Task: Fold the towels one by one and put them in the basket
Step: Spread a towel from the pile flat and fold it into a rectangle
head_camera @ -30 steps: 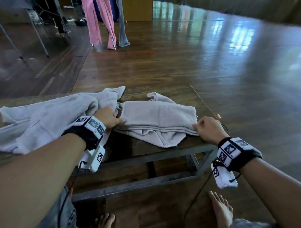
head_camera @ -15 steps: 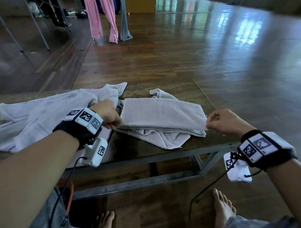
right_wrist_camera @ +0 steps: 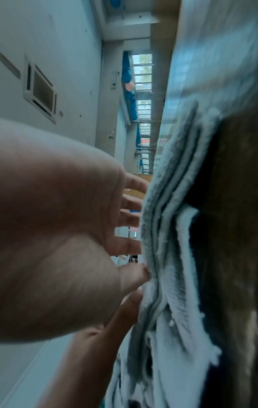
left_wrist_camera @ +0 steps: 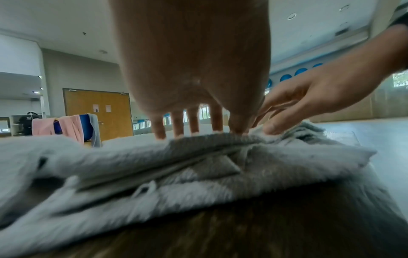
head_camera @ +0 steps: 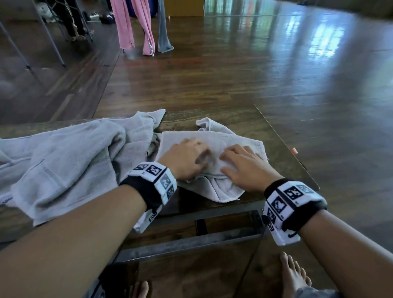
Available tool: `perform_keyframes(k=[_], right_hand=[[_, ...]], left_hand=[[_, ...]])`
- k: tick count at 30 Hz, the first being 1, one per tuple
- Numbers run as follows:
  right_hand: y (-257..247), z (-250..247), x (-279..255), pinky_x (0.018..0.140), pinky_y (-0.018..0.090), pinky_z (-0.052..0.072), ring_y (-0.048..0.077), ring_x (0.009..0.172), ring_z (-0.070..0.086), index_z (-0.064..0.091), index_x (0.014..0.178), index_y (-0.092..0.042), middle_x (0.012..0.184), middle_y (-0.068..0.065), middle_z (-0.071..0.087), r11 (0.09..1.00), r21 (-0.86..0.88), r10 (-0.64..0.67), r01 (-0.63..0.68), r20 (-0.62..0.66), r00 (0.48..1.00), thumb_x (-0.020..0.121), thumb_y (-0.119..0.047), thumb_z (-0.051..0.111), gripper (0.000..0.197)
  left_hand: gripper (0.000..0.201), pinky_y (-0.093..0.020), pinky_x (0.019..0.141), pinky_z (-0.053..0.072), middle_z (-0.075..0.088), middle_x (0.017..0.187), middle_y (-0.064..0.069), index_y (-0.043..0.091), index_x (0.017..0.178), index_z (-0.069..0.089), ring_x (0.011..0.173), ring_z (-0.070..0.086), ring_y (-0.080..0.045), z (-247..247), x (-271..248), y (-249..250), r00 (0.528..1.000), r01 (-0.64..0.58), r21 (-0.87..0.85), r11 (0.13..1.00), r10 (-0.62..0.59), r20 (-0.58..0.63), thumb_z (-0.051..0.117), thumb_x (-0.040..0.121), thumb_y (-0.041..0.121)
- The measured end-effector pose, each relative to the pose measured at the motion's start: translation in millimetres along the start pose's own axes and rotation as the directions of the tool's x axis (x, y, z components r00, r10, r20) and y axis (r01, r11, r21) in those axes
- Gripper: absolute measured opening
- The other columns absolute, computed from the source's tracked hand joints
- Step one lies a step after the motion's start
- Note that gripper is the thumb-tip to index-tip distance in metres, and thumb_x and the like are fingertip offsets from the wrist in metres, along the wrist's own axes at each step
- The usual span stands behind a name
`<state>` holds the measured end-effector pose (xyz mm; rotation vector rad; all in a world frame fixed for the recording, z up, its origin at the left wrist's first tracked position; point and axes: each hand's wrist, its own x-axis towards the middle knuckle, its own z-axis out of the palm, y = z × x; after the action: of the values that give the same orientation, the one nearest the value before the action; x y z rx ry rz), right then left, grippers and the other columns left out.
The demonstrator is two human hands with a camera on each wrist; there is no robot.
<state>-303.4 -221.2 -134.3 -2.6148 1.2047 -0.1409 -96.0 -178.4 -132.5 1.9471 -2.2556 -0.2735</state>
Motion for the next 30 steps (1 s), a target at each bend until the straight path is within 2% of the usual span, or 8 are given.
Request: perform_keyframes(k=[2,5,7,10,14,19,26,30], right_hand=[[-2,2,8,0.101,0.039,0.035,0.018,0.12,0.046,0.06,0.118,-0.032,0.126,-0.007,0.049,0.999,-0.042,0.009,-0.011,-0.029,1.0,0.1,-0.044,0.043,0.028],[-4,2,21,0.093,0.038,0.036,0.019,0.112,0.05,0.061,0.111,-0.03,0.111,-0.008,0.051,1.0,0.007,-0.003,0.004,-0.18,0.984,0.098,-0.037,0.045,0.022],[-5,7,28,0.103,0.042,0.036,0.021,0.127,0.044,0.055,0.126,-0.027,0.133,-0.003,0.05,0.999,0.024,-0.032,0.037,-0.194,0.981,0.096,-0.033,0.048,0.031],[-2,21,37,0.121,0.048,0.015,0.024,0.154,0.009,0.026,0.153,-0.028,0.166,0.0,0.014,1.0,0.025,-0.008,0.008,-0.006,1.0,0.096,-0.035,0.048,0.062],[9,32,44,0.122,0.049,-0.008,0.019,0.154,-0.019,-0.006,0.159,-0.041,0.169,-0.01,-0.015,0.999,0.032,0.033,-0.039,0.163,0.986,0.099,-0.056,0.039,0.077],[26,31,41,0.12,0.048,-0.012,0.016,0.152,-0.026,-0.012,0.154,-0.052,0.166,-0.015,-0.022,0.995,0.071,0.053,-0.067,0.185,0.981,0.085,-0.082,0.036,0.089],[34,31,35,0.121,0.046,-0.011,0.016,0.151,-0.027,-0.014,0.154,-0.049,0.166,-0.014,-0.023,0.973,0.113,0.176,-0.199,0.191,0.966,0.057,-0.104,0.031,0.12],[38,29,31,0.122,0.048,-0.009,0.017,0.151,-0.027,-0.017,0.153,-0.049,0.164,-0.015,-0.027,0.959,0.118,0.229,-0.258,0.212,0.95,0.047,-0.109,0.031,0.132]], left_hand=[[0.029,-0.044,0.097,0.042,0.051,0.12,-0.003,0.025,0.113,0.06,0.118,0.046,-0.025,-1,7,4,0.997,0.061,0.031,0.998,-0.062,0.042,0.054,0.092,0.044],[0.023,-0.047,0.094,0.045,0.051,0.116,-0.008,0.018,0.107,0.058,0.115,0.047,-0.029,0,15,11,0.992,0.072,-0.021,0.997,-0.074,-0.102,0.055,0.092,0.035],[0.032,-0.048,0.102,0.04,0.045,0.132,-0.009,0.018,0.121,0.05,0.127,0.04,-0.03,9,18,13,0.989,0.064,-0.005,0.998,-0.064,-0.135,0.053,0.093,0.032],[0.062,-0.047,0.119,0.01,0.011,0.163,-0.002,0.021,0.151,0.019,0.151,0.006,-0.023,27,17,4,0.996,0.086,-0.036,0.996,-0.084,0.033,0.044,0.097,0.038],[0.07,-0.043,0.117,-0.015,-0.016,0.163,0.011,0.032,0.155,-0.006,0.149,-0.021,-0.01,37,18,-16,0.982,0.103,-0.044,0.994,-0.094,0.164,0.032,0.099,0.051],[0.076,-0.045,0.116,-0.019,-0.027,0.159,0.017,0.049,0.149,-0.017,0.145,-0.028,-0.006,35,16,-25,0.958,0.167,-0.03,0.986,-0.155,0.24,0.024,0.09,0.074],[0.112,-0.043,0.114,-0.021,-0.032,0.158,0.014,0.049,0.145,-0.025,0.143,-0.034,-0.008,26,9,-33,0.903,0.33,-0.008,0.944,-0.313,0.294,0.023,0.057,0.1],[0.122,-0.046,0.115,-0.018,-0.033,0.157,0.014,0.048,0.146,-0.025,0.144,-0.032,-0.008,20,1,-37,0.874,0.402,-0.015,0.916,-0.378,0.306,0.03,0.052,0.103]])
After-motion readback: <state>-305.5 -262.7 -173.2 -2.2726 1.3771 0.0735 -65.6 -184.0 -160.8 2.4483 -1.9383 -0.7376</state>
